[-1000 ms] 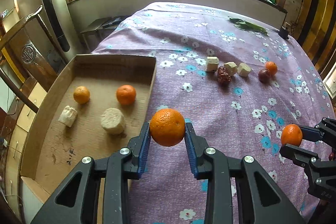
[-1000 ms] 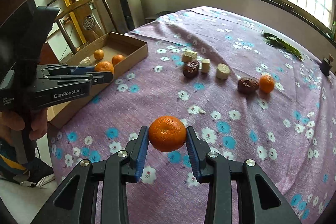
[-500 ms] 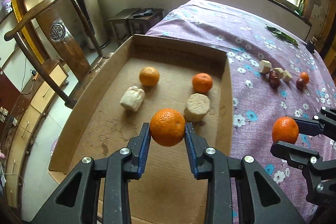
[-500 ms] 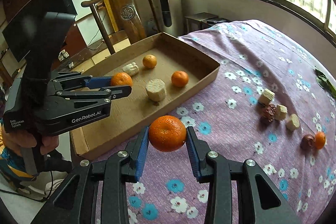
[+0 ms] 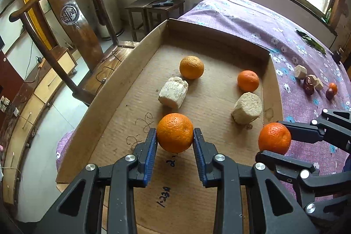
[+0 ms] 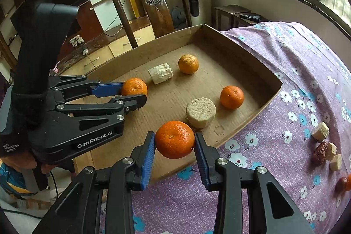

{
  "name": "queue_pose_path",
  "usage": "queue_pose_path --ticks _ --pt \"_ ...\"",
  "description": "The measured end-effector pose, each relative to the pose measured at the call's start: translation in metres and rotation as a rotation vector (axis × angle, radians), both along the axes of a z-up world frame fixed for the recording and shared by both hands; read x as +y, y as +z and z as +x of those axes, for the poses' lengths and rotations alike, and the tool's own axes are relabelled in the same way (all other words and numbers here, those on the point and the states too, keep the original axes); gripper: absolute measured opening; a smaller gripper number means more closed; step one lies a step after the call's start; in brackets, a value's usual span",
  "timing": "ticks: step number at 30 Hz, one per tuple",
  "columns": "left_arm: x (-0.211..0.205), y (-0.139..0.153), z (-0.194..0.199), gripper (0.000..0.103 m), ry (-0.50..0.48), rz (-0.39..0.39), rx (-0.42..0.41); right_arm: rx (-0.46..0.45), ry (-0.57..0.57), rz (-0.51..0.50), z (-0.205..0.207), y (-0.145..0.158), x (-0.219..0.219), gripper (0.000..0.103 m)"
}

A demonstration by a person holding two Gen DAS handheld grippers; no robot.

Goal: Organize fruits
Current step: 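Carry both oranges into the box and open both tools to release them, then return to the table and grasp a red date with each tool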

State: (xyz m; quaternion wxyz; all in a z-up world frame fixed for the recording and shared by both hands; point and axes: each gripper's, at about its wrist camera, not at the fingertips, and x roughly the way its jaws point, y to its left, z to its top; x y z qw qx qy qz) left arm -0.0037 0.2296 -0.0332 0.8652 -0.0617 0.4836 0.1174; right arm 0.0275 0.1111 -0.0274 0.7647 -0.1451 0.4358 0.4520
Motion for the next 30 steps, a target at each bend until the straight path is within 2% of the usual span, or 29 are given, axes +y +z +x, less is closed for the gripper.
queue_pose_path --ticks 10,17,19,21,22,25,26,27,30 --pt "0.005 -0.008 0.003 0.032 0.019 0.003 0.018 0.019 0.019 -0.047 0.006 -0.019 0.022 0.039" --pt "0.004 -0.007 0.001 0.033 0.036 0.017 0.004 -0.006 0.011 -0.056 0.004 -0.023 0.029 0.040" --pt "0.002 -0.006 0.000 0.039 0.041 0.029 0.000 -0.014 0.011 -0.064 0.001 -0.021 0.027 0.046" --pt "0.002 -0.003 -0.002 0.055 0.045 0.030 -0.015 -0.022 0.004 -0.060 0.000 -0.017 0.023 0.049" --pt "0.001 -0.001 -0.003 0.057 0.045 0.031 -0.023 -0.021 -0.001 -0.052 -0.001 -0.015 0.018 0.052" --pt "-0.005 0.007 -0.005 0.069 0.047 0.061 -0.053 -0.017 -0.022 -0.005 -0.003 -0.003 -0.004 0.052" --pt "-0.008 0.009 -0.005 0.076 0.045 0.064 -0.063 -0.016 -0.031 0.007 -0.004 0.000 -0.011 0.052" --pt "-0.012 0.012 -0.006 0.080 0.040 0.067 -0.076 -0.018 -0.047 0.013 -0.004 0.003 -0.020 0.054" --pt "-0.024 0.020 -0.004 0.080 0.019 0.069 -0.099 -0.039 -0.097 0.025 -0.003 0.009 -0.048 0.063"
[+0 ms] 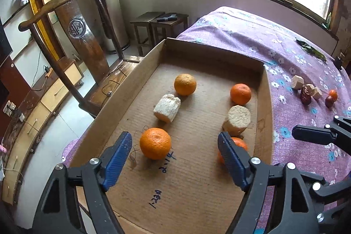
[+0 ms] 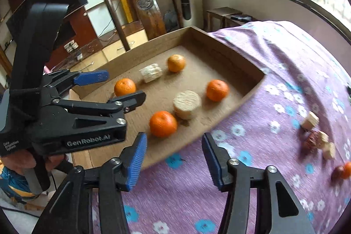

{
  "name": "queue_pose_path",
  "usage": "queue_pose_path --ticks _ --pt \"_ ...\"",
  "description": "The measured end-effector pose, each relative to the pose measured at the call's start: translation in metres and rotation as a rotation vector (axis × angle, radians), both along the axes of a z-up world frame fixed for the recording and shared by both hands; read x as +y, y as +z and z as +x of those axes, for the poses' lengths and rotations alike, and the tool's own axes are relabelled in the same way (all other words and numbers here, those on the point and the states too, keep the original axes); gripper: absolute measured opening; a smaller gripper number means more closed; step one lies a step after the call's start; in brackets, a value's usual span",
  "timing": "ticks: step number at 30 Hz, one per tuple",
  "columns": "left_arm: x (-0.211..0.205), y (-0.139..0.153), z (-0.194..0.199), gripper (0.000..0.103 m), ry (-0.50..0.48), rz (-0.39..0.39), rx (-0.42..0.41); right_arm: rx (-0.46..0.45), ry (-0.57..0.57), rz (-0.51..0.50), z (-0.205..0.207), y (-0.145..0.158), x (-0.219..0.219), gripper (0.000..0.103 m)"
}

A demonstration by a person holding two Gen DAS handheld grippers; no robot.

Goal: Organize fruits
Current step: 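Return to the table and grasp a red date with each tool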

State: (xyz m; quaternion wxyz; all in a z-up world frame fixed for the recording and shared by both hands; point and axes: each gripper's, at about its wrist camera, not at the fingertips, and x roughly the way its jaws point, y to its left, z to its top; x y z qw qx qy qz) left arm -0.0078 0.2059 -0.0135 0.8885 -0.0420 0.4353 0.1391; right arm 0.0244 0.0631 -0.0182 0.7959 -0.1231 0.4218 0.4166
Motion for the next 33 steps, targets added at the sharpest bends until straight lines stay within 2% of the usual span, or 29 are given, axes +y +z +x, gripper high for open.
queue_pose_path --ticks 8,15,20,25,33 --pt "-0.048 0.011 0.012 0.081 -0.092 -0.027 -0.025 -0.018 -0.199 -0.020 0.009 0.002 -0.093 0.078" --pt "-0.111 0.011 0.036 0.081 -0.219 -0.068 -0.007 0.017 -0.365 -0.062 0.021 -0.012 -0.166 0.081" --pt "-0.156 0.004 0.065 0.081 -0.287 -0.100 0.021 0.034 -0.405 -0.050 0.026 -0.017 -0.202 0.081" --pt "-0.187 -0.010 0.098 0.081 -0.319 -0.126 0.080 0.039 -0.415 -0.045 0.036 -0.018 -0.218 0.081" --pt "-0.213 -0.036 0.147 0.081 -0.310 -0.087 0.136 0.032 -0.451 -0.029 0.073 -0.019 -0.242 0.081"
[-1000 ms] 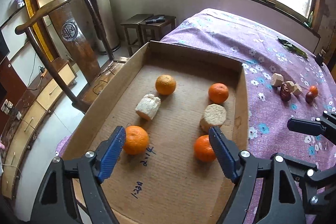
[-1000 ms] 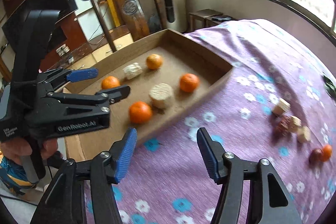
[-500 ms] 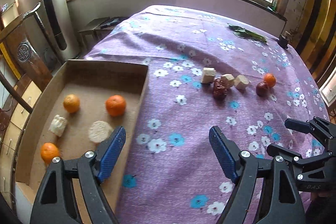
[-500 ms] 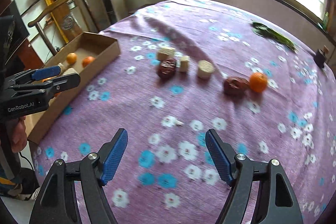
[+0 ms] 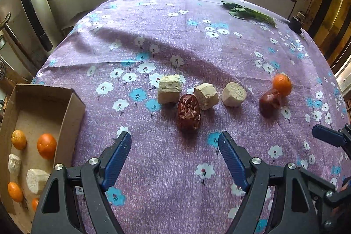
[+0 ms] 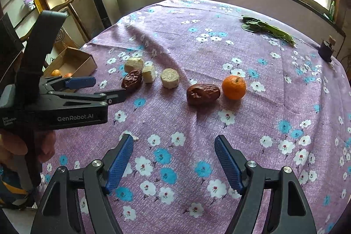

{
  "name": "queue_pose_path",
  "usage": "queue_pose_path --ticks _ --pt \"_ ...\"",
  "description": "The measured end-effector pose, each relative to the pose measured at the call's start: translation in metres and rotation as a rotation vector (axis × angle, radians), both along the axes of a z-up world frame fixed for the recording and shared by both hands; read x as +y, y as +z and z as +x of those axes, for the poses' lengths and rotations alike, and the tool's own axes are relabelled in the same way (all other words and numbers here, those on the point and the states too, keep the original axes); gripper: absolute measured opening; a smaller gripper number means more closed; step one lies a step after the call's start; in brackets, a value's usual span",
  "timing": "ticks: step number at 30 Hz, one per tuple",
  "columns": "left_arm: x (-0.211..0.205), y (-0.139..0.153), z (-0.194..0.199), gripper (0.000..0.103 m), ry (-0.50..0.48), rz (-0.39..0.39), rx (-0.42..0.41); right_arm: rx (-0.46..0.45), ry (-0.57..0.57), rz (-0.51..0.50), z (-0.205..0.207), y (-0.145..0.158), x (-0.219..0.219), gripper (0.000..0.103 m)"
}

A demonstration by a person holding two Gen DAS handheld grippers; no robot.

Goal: Organize fruits
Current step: 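Return to the table and grasp a red date with each tool, then lift the red date in the left tool while the right tool lifts its date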

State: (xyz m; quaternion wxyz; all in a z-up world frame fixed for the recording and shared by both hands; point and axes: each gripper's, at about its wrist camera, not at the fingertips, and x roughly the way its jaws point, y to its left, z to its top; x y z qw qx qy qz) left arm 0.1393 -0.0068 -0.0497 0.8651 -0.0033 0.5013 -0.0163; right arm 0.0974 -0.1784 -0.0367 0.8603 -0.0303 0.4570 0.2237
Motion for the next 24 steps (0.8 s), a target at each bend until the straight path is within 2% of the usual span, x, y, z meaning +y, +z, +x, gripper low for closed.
queue_pose_path --ticks 7,11,15,16,17,19,21,22,23,24 --pt "-0.002 -0.012 0.018 0.081 0.011 0.016 0.024 0.005 0.006 -0.048 0.047 -0.016 0.003 0.081" --pt "0.000 -0.017 0.024 0.081 0.018 0.015 0.035 0.036 0.018 -0.049 0.067 -0.029 0.005 0.080" --pt "0.000 -0.021 0.027 0.081 0.022 0.016 0.039 0.021 0.035 -0.038 0.078 -0.029 0.007 0.079" --pt "0.000 -0.022 0.028 0.081 0.021 0.015 0.038 0.035 0.040 -0.029 0.081 -0.031 0.009 0.070" --pt "0.000 -0.022 0.028 0.081 0.020 0.017 0.040 0.052 0.049 -0.041 0.082 -0.035 0.011 0.054" --pt "-0.002 -0.020 0.027 0.071 0.008 0.019 0.029 0.031 0.061 -0.073 0.079 -0.036 0.015 0.053" --pt "-0.005 -0.017 0.025 0.039 -0.010 0.020 0.016 0.046 0.055 -0.054 0.078 -0.036 0.013 0.053" --pt "-0.007 -0.015 0.024 0.031 -0.015 0.020 0.017 0.052 0.051 -0.048 0.077 -0.036 0.012 0.053" --pt "-0.007 -0.015 0.023 0.026 -0.018 0.020 0.018 0.050 0.047 -0.050 0.074 -0.035 0.011 0.053" --pt "-0.007 -0.014 0.021 0.026 -0.024 0.005 0.025 0.049 0.045 -0.052 0.071 -0.033 0.009 0.053"
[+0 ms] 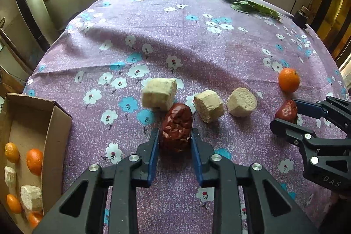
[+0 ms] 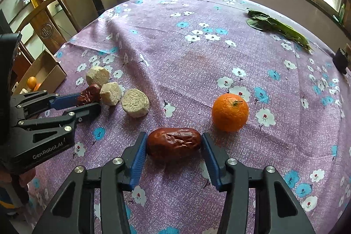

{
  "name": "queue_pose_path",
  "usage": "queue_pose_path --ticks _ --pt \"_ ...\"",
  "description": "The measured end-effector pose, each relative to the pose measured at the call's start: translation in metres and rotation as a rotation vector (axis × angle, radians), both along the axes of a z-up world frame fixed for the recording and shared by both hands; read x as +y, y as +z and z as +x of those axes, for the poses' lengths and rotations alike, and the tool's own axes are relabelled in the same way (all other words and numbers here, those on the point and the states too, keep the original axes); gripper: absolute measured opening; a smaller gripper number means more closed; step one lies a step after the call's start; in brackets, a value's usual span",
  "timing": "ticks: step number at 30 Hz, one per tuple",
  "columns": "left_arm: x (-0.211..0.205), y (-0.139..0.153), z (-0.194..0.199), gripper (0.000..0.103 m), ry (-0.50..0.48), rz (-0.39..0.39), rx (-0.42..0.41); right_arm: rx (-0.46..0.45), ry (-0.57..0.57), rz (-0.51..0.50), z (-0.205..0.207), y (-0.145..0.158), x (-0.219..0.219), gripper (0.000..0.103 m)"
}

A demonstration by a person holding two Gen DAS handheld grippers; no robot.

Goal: Organize fruits
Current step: 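Lift the red date in the left tool while the right tool lifts its date, then carry the left tool's red date over the box while the right tool carries its date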

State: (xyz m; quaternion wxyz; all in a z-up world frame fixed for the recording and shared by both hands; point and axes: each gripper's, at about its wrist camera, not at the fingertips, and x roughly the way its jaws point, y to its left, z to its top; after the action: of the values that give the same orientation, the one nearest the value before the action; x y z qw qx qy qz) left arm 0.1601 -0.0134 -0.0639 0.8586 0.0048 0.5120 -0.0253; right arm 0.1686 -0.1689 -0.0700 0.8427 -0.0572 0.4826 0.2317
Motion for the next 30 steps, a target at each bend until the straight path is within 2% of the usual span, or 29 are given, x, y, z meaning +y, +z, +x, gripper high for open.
queue_pose_path --ticks 5,10,18,30 --pt "0.008 0.006 -0.018 0.026 -0.006 -0.058 -0.005 -0.017 -0.020 0.015 -0.024 0.015 -0.008 0.053" --pt "0.017 0.020 -0.047 0.026 -0.011 -0.080 -0.031 -0.036 -0.023 0.019 -0.053 0.028 -0.005 0.053" --pt "0.030 0.038 -0.090 0.026 0.017 -0.011 -0.098 -0.060 -0.016 0.056 -0.094 0.037 0.012 0.053" --pt "0.060 0.050 -0.133 0.026 0.070 0.031 -0.152 -0.073 0.065 0.106 -0.135 0.043 0.058 0.054"
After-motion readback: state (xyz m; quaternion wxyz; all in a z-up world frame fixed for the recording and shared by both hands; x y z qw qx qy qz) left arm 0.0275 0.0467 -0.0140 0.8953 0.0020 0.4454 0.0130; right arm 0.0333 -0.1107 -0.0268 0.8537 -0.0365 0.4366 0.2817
